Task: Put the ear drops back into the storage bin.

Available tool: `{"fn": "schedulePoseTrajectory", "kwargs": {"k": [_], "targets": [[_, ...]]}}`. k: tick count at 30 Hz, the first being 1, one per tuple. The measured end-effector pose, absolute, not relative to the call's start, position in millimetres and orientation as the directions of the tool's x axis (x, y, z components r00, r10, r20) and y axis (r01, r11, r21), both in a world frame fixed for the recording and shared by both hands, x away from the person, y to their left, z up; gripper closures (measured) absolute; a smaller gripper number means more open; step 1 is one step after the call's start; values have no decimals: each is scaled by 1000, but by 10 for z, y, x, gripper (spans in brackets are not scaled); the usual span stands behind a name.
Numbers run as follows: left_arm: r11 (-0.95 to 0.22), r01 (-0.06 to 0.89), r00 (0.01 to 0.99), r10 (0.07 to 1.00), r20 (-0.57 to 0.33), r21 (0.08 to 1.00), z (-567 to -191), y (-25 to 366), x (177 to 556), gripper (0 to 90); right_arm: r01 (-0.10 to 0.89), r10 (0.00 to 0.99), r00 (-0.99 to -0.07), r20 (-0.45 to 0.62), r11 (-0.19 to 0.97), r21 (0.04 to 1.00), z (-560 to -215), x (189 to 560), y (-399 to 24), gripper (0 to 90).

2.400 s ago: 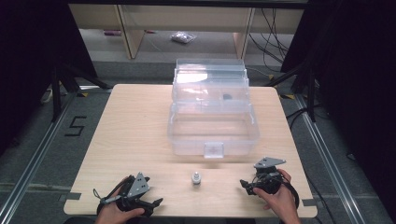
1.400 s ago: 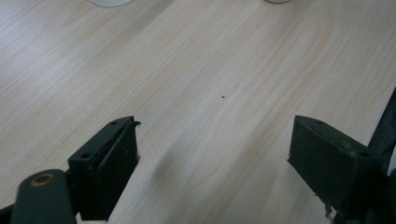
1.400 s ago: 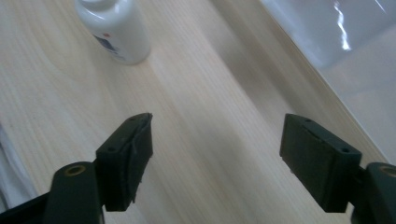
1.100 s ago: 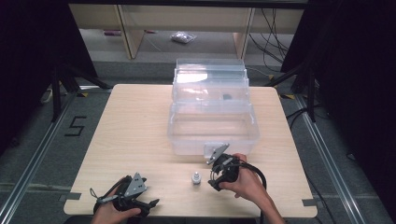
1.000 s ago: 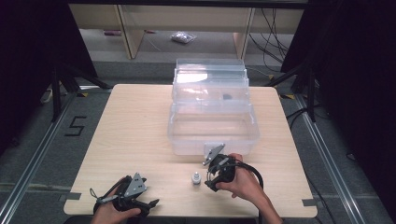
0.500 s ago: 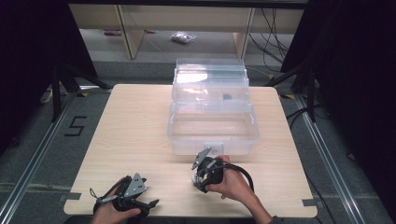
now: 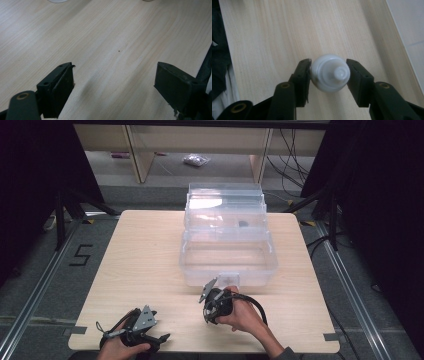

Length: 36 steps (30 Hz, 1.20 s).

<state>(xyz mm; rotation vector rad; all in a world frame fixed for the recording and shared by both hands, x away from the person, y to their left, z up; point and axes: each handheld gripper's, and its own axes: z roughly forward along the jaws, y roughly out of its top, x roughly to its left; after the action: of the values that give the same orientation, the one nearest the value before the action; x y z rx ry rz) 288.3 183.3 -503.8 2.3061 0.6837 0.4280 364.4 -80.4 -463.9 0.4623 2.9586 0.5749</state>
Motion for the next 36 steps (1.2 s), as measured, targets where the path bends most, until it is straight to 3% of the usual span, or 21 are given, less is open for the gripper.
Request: {"fn": "schedulePoseTrajectory", "kwargs": {"k": [6, 7, 8, 11, 21, 36], "targets": [[-623, 356, 807, 581, 107, 696, -5039, 1829, 2879, 153, 272, 302, -953, -26, 890, 366, -4632, 3632, -802, 601], [-626, 356, 808, 579, 109, 694, -5037, 1832, 2883, 153, 227, 266, -963, -52, 896, 381, -4601, 3663, -825, 602], [-627, 354, 807, 580, 111, 694, -5036, 1833, 2883, 153, 285, 316, -948, -27, 885, 368, -4577, 3626, -836, 601], [-621, 358, 805, 583, 106, 697, -5040, 1829, 2878, 153, 256, 298, -953, -52, 886, 386, -4534, 3651, -879, 602], [-625, 356, 805, 583, 111, 695, -5039, 1832, 2883, 153, 336, 374, -927, -13, 848, 410, -4388, 3685, -1134, 602], [-611, 359, 805, 586, 98, 705, -5038, 1836, 2888, 153, 377, 411, -912, -5, 841, 389, -4113, 3827, -1481, 602]]}}
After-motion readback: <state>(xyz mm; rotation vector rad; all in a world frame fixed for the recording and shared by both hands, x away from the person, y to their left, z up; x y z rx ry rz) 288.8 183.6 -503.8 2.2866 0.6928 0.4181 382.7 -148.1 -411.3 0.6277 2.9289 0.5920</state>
